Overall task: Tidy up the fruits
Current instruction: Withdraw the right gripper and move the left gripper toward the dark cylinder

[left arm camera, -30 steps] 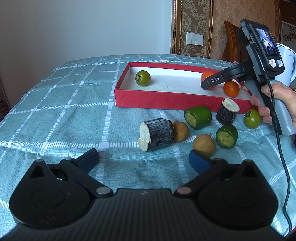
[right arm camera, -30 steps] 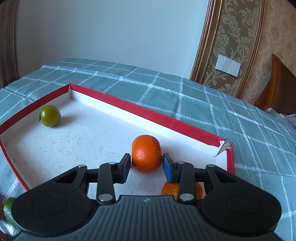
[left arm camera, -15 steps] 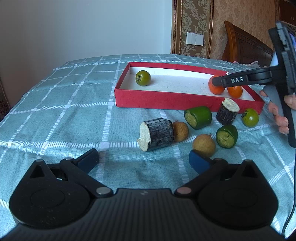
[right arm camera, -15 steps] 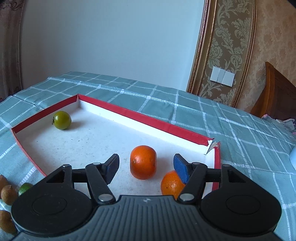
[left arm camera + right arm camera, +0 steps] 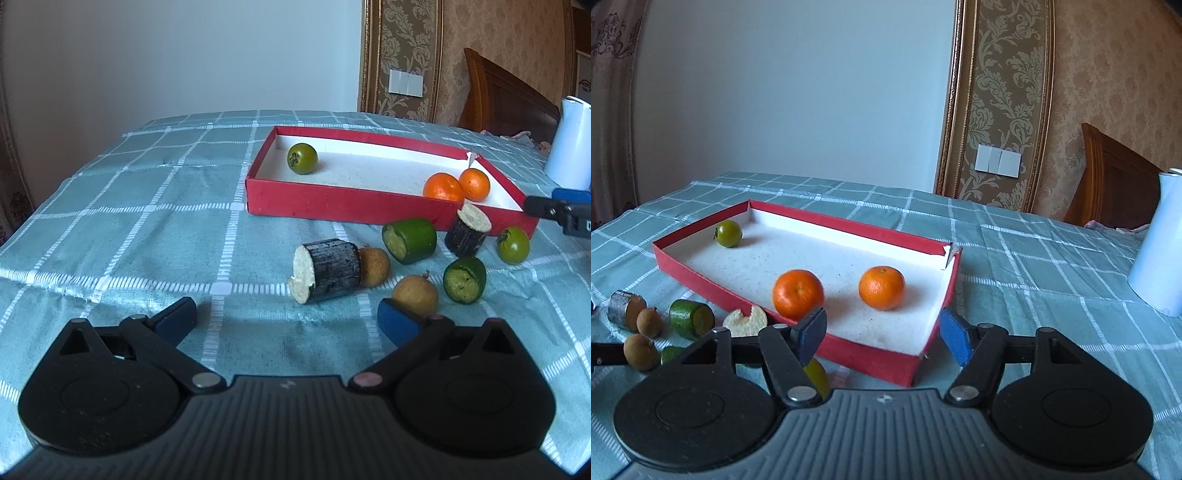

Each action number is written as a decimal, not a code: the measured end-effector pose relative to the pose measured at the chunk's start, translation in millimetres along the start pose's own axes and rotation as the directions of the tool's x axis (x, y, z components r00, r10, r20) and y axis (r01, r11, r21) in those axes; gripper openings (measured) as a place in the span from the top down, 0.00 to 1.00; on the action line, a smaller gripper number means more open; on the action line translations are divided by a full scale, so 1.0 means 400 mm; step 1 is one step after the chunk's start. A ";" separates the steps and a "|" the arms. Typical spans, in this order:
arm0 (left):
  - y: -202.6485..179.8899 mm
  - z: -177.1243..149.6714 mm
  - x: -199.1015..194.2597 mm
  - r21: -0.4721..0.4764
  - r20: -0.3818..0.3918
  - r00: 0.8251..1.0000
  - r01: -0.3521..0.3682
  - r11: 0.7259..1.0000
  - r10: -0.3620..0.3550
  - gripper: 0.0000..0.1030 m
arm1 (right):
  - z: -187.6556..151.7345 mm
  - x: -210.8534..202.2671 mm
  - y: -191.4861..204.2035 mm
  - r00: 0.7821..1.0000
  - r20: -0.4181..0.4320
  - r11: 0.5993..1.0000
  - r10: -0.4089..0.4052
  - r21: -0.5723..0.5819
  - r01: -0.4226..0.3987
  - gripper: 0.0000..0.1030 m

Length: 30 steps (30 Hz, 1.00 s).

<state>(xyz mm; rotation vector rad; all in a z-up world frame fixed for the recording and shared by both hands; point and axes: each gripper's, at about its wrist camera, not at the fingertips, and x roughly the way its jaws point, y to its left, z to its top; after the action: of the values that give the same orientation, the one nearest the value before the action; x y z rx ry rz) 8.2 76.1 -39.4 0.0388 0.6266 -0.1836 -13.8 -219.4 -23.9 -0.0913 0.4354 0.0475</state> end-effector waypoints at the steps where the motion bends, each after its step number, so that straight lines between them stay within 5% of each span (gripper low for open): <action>1: 0.004 0.002 0.001 -0.013 0.001 1.000 -0.004 1.000 0.004 0.00 | -0.008 -0.006 -0.005 1.000 -0.004 1.000 -0.005 0.001 0.005 0.34; 20: -0.014 0.035 0.041 -0.025 0.003 0.996 -0.093 0.995 0.094 0.00 | -0.071 0.022 -0.084 0.987 -0.161 0.995 -0.017 0.099 0.033 0.29; 22: -0.010 0.034 0.039 -0.036 0.012 0.996 -0.087 0.996 0.087 0.05 | -0.073 0.029 -0.089 0.984 -0.179 0.993 -0.015 0.110 0.035 0.20; 30: -0.026 0.027 0.025 -0.013 0.041 0.997 -0.059 0.998 0.059 0.43 | -0.075 0.034 -0.098 0.982 -0.190 0.990 0.011 0.137 0.015 0.15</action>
<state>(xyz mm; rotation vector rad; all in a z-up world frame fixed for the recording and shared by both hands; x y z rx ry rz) 20.5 63.3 -36.5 0.0419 0.5844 -0.1235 -11.4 -260.9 -53.7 0.0406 0.6289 0.0062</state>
